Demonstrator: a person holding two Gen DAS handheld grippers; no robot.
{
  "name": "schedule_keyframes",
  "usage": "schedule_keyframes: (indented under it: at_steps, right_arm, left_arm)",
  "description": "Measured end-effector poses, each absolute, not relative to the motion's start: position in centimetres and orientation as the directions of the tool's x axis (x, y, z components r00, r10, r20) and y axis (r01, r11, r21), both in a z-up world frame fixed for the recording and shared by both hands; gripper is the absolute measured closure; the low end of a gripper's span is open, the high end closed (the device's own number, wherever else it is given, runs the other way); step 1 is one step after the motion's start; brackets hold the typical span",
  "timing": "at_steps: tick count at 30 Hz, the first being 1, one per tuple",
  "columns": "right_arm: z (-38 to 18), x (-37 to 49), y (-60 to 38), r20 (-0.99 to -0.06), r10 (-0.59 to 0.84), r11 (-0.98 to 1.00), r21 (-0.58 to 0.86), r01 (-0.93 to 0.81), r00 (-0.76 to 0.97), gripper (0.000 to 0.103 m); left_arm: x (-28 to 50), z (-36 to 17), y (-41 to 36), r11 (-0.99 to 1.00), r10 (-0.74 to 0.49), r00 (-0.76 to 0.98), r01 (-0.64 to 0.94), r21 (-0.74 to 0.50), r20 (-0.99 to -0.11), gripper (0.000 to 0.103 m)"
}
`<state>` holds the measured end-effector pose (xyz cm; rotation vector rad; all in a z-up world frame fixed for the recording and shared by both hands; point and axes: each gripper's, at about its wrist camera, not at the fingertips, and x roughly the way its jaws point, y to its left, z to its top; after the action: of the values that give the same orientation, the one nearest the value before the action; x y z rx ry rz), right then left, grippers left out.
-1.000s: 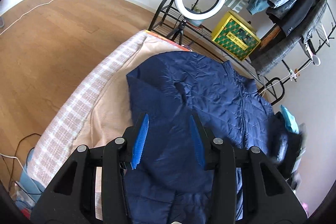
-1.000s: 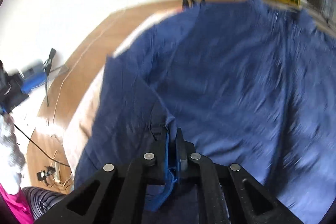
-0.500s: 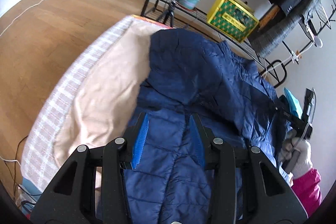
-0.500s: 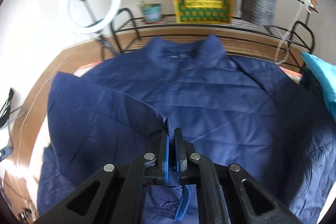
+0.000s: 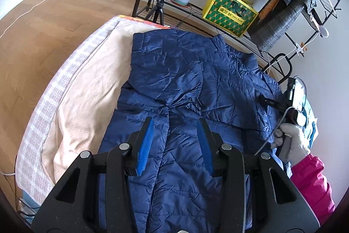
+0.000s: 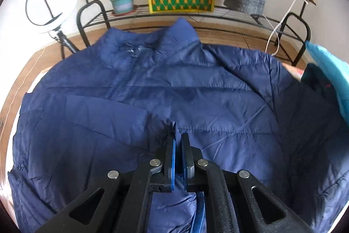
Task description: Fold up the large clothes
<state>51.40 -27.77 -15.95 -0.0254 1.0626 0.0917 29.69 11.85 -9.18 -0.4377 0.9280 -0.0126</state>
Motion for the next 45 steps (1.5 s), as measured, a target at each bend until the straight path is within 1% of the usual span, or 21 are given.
schedule_keyframes:
  at_steps: [2, 3, 4, 5, 6, 10, 14, 19, 20, 21, 24, 26, 29, 32, 35, 37, 39, 40, 42, 43, 45]
  right_arm:
    - [-16.5, 51.4, -27.5, -0.877, 0.052, 0.996, 0.008, -0.093, 0.477, 0.098]
    - [-16.3, 51.3, -27.6, -0.873, 0.049, 0.996, 0.004, -0.094, 0.484, 0.092]
    - [-16.0, 51.1, -27.7, -0.869, 0.048, 0.996, 0.004, -0.089, 0.492, 0.083]
    - [-15.5, 50.9, -27.8, -0.864, 0.053, 0.996, 0.013, -0.084, 0.501, 0.065]
    - [-14.6, 50.3, -28.1, -0.852, 0.071, 0.996, 0.033, -0.082, 0.518, 0.059]
    - [-11.1, 47.3, -29.2, -0.813, 0.154, 0.988, 0.12, -0.098, 0.561, 0.058]
    - [-6.8, 41.9, -31.5, -0.763, 0.21, 0.977, 0.181, -0.109, 0.612, 0.049]
    - [-3.1, 35.1, -35.0, -0.725, 0.209, 0.975, 0.21, -0.079, 0.656, 0.047]
    - [-2.5, 33.7, -35.7, -0.72, 0.201, 0.976, 0.208, -0.07, 0.665, 0.044]
    - [-1.8, 32.0, -36.9, -0.711, 0.191, 0.977, 0.205, -0.06, 0.677, 0.038]
    - [-0.3, 28.1, -39.5, -0.692, 0.147, 0.984, 0.172, -0.037, 0.706, 0.026]
    - [0.3, 25.8, -41.3, -0.686, 0.121, 0.988, 0.155, -0.018, 0.718, 0.023]
    - [0.5, 22.3, -44.5, -0.68, 0.086, 0.987, 0.16, 0.033, 0.728, 0.014]
    - [-0.2, 18.6, -47.9, -0.675, 0.023, 0.985, 0.143, 0.1, 0.738, 0.013]
    - [-1.3, 15.6, -51.5, -0.703, -0.045, 0.973, 0.129, 0.19, 0.709, 0.013]
    - [-2.4, 14.1, -54.1, -0.735, -0.076, 0.955, 0.14, 0.261, 0.674, 0.015]
    - [-3.8, 12.9, -56.3, -0.772, -0.085, 0.936, 0.155, 0.317, 0.629, 0.027]
    - [-4.6, 12.2, -57.4, -0.787, -0.089, 0.927, 0.16, 0.341, 0.61, 0.029]
    - [-6.1, 11.1, -59.1, -0.805, -0.087, 0.903, 0.185, 0.387, 0.587, 0.038]
    - [-6.9, 10.7, -59.8, -0.814, -0.077, 0.892, 0.201, 0.404, 0.576, 0.04]
    - [-8.7, 10.0, -60.8, -0.832, -0.058, 0.875, 0.224, 0.43, 0.551, 0.051]
  left_arm:
    - [29.8, -9.0, 11.5, 0.915, -0.198, 0.609, -0.166, -0.368, -0.768, 0.063]
    - [29.8, -9.0, 11.5, 0.916, -0.199, 0.61, -0.162, -0.367, -0.767, 0.063]
    - [29.9, -8.8, 11.3, 0.918, -0.201, 0.614, -0.154, -0.366, -0.763, 0.063]
    - [29.9, -8.6, 11.0, 0.92, -0.203, 0.622, -0.143, -0.364, -0.756, 0.063]
    - [29.9, -8.5, 10.8, 0.923, -0.205, 0.632, -0.128, -0.362, -0.748, 0.063]
    - [29.4, -7.6, 9.4, 0.934, -0.222, 0.667, -0.063, -0.352, -0.711, 0.063]
    - [29.0, -6.5, 7.7, 0.946, -0.226, 0.683, -0.016, -0.324, -0.695, 0.063]
    - [28.5, -5.9, 5.4, 0.951, -0.256, 0.673, 0.047, -0.306, -0.694, 0.063]
    - [28.4, -5.9, 5.0, 0.949, -0.268, 0.666, 0.059, -0.309, -0.696, 0.063]
    - [28.3, -5.9, 4.6, 0.948, -0.277, 0.661, 0.071, -0.309, -0.698, 0.063]
    - [27.7, -5.5, 3.2, 0.947, -0.296, 0.657, 0.109, -0.301, -0.694, 0.063]
    - [27.2, -5.0, 1.9, 0.946, -0.311, 0.655, 0.144, -0.29, -0.688, 0.063]
    - [26.6, -5.0, -0.1, 0.939, -0.341, 0.642, 0.197, -0.282, -0.687, 0.063]
    - [26.0, -5.3, -1.5, 0.936, -0.353, 0.622, 0.233, -0.265, -0.699, 0.063]
    - [25.4, -5.7, -2.3, 0.936, -0.35, 0.612, 0.254, -0.244, -0.709, 0.063]
    - [25.1, -6.0, -2.6, 0.937, -0.346, 0.606, 0.257, -0.235, -0.716, 0.063]
    - [24.7, -6.2, -2.7, 0.936, -0.349, 0.603, 0.258, -0.238, -0.718, 0.063]
    - [24.5, -6.2, -2.6, 0.935, -0.352, 0.601, 0.258, -0.243, -0.718, 0.063]
    - [24.2, -6.3, -2.6, 0.933, -0.358, 0.6, 0.257, -0.251, -0.716, 0.063]
    - [24.0, -6.3, -2.6, 0.933, -0.358, 0.6, 0.257, -0.252, -0.715, 0.063]
    - [24.0, -6.3, -2.6, 0.932, -0.361, 0.598, 0.258, -0.254, -0.715, 0.063]
